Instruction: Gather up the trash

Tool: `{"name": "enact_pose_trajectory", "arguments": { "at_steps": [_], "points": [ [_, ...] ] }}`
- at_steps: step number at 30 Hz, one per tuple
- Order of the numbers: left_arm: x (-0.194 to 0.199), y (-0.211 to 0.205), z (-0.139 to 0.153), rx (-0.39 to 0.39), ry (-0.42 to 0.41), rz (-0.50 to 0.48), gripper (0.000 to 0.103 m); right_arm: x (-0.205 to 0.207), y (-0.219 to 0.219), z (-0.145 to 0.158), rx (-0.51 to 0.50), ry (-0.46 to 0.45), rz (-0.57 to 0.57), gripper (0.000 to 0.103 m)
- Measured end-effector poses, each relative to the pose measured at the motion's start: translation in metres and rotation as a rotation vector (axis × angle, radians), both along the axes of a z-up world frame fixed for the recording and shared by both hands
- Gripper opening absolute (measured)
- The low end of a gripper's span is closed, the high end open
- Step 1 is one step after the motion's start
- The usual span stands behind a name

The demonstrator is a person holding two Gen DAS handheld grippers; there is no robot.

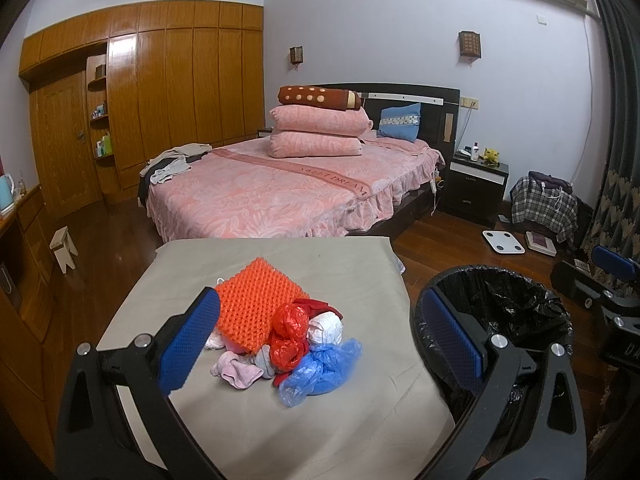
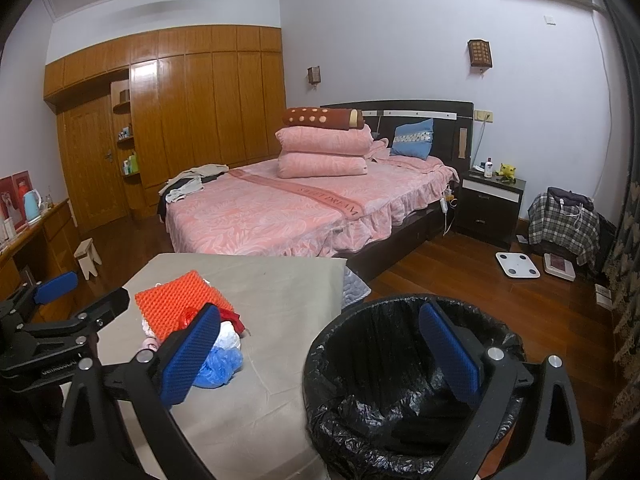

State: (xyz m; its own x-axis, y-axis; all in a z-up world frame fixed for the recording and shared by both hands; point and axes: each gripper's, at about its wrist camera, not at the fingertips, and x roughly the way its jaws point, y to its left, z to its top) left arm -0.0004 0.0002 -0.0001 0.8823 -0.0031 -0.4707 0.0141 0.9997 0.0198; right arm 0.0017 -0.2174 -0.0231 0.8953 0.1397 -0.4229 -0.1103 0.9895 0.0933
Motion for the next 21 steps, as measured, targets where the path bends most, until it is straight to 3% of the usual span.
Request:
{"name": "enact_pose_trajectory", "arguments": {
  "at_steps": [21],
  "points": [
    [-0.0021,0.0034,-0.0001,-0.001,0.001,0.0,0.098,0.0029,-0.0012,-0.0031,0.007,0.007,0.001,0.097]
  ]
}}
